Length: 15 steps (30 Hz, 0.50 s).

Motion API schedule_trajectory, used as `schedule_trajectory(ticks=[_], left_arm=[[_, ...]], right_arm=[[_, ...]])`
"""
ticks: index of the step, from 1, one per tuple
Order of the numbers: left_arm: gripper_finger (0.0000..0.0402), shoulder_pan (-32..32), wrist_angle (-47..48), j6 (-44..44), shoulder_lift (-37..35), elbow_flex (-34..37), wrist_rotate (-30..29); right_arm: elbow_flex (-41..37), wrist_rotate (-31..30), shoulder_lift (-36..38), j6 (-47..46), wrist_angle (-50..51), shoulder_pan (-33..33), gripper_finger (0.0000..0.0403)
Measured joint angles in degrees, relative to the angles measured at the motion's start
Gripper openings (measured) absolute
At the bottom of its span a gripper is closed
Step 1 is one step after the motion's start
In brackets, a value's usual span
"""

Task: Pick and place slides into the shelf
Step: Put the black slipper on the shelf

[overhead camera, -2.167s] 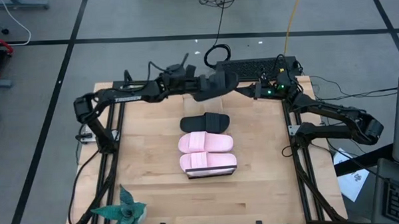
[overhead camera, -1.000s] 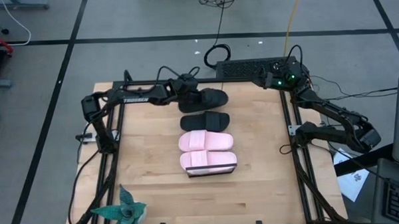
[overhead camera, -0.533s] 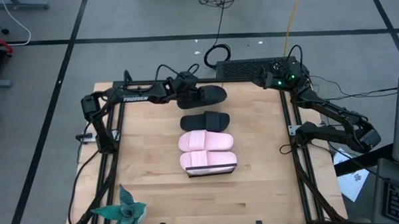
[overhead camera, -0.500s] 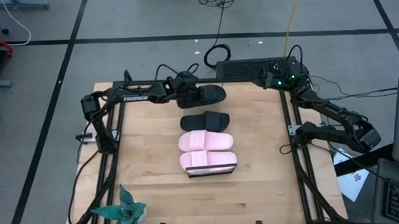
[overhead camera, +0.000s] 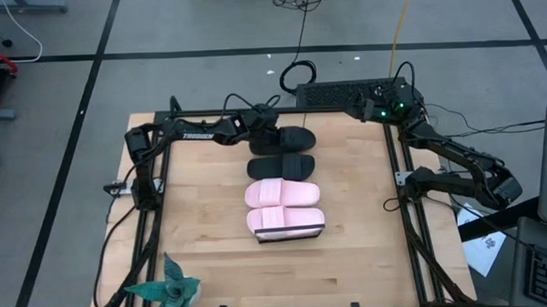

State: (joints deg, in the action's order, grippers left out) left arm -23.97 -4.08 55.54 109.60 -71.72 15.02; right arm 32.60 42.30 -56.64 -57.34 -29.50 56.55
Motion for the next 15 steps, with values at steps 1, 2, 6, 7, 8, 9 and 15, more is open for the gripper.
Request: schedule_trajectory(ticks=[1, 2, 6, 7, 8, 9, 15], left_arm=[[0.0000, 0.0, 0.4, 0.0, 0.0, 0.0, 0.3], [0.0000, 0.0, 0.9, -0.3, 0.0, 0.0, 0.4], [0.0000, 0.0, 3.8, -2.6, 0.0, 0.0, 0.6], [0.0000, 0.0, 4.0, -2.8, 0.0, -0.1, 1.0], [0.0000, -0.1, 4.0, -3.0, 0.0, -0.1, 1.3], [0.0000, -0.1, 4.1, -3.2, 0.0, -0.1, 1.4], [0.0000, -0.2, 5.7, -3.9, -0.1, -0.1, 1.7]], right_arm=[[0.0, 0.0, 0.0, 0.0, 0.0, 0.0, 0.0093], [0.0, 0.0, 0.0, 0.0, 0.1, 0.0, 0.0093], [0.0, 0.0, 0.0, 0.0, 0.2, 0.0, 0.0093], [0.0, 0.0, 0.0, 0.0, 0.2, 0.0, 0.0093], [0.0, 0.0, 0.0, 0.0, 0.2, 0.0, 0.0093], [0.0, 0.0, 0.0, 0.0, 0.2, 0.0, 0.0093], [0.0, 0.0, 0.0, 0.0, 0.2, 0.0, 0.0093]])
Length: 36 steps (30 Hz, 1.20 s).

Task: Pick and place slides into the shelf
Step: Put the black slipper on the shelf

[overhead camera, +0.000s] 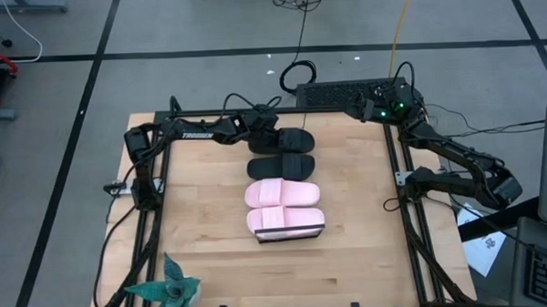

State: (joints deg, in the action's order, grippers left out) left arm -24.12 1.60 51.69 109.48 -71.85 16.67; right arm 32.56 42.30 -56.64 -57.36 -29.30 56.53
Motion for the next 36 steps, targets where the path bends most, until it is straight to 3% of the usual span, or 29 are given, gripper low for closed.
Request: schedule_trajectory(ticks=[20, 36], left_arm=[[0.0001, -0.1, 1.4, 4.4, 0.0, 0.0, 1.2], [0.0058, -0.2, 1.6, 5.9, -0.4, 0.1, 1.2]], right_arm=[[0.0, 0.1, 0.0, 0.0, 0.0, 0.0, 0.0093], [0.0, 1.4, 0.0, -0.3, 0.0, 0.0, 0.0093]])
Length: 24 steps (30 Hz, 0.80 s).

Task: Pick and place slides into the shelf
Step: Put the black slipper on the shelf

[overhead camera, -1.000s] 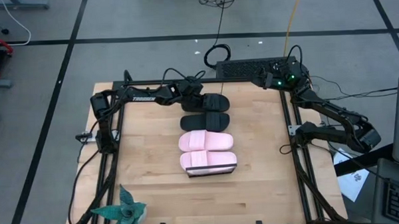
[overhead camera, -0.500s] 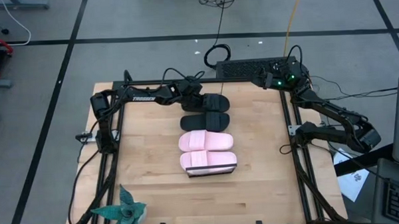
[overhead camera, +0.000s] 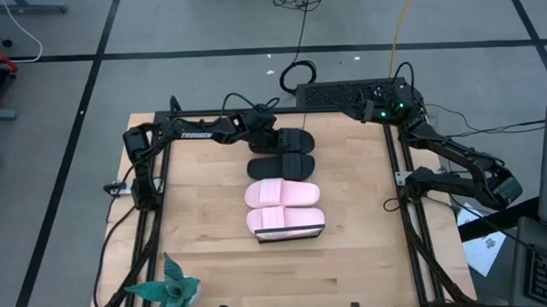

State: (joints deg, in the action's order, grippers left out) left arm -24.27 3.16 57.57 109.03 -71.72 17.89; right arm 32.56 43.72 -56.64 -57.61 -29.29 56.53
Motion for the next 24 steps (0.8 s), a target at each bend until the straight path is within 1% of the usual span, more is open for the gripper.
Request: schedule_trajectory(ticks=[8, 24], left_arm=[[0.0086, -0.4, 2.3, -2.0, -1.9, 0.1, -0.6], [0.0088, -0.5, 2.9, -1.9, -2.1, 0.1, -0.5]], right_arm=[[0.0, 0.0, 0.0, 0.0, 0.0, 0.0, 0.0093], [0.0, 0.1, 0.0, -0.1, -0.2, 0.0, 0.0093]])
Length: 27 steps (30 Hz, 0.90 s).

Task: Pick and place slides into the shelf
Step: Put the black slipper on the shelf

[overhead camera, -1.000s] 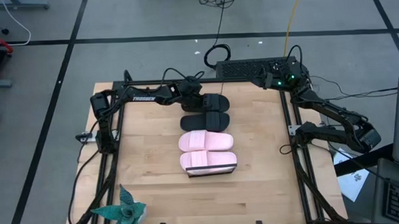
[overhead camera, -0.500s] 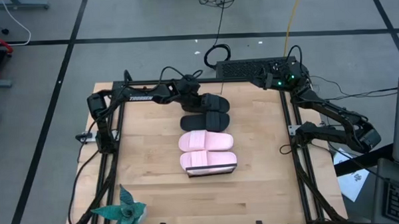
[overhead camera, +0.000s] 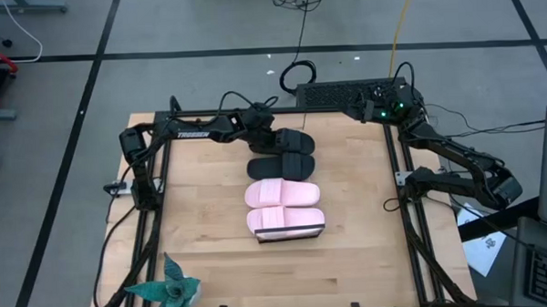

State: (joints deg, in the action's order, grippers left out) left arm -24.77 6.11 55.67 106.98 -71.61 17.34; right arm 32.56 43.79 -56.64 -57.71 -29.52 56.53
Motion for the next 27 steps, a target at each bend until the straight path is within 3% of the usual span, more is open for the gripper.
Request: schedule_trajectory(ticks=[27], left_arm=[[0.0088, -0.4, -0.6, 0.2, -0.1, -0.1, 0.6]], right_arm=[[0.0, 0.0, 0.0, 0.1, 0.0, 0.0, 0.0093]])
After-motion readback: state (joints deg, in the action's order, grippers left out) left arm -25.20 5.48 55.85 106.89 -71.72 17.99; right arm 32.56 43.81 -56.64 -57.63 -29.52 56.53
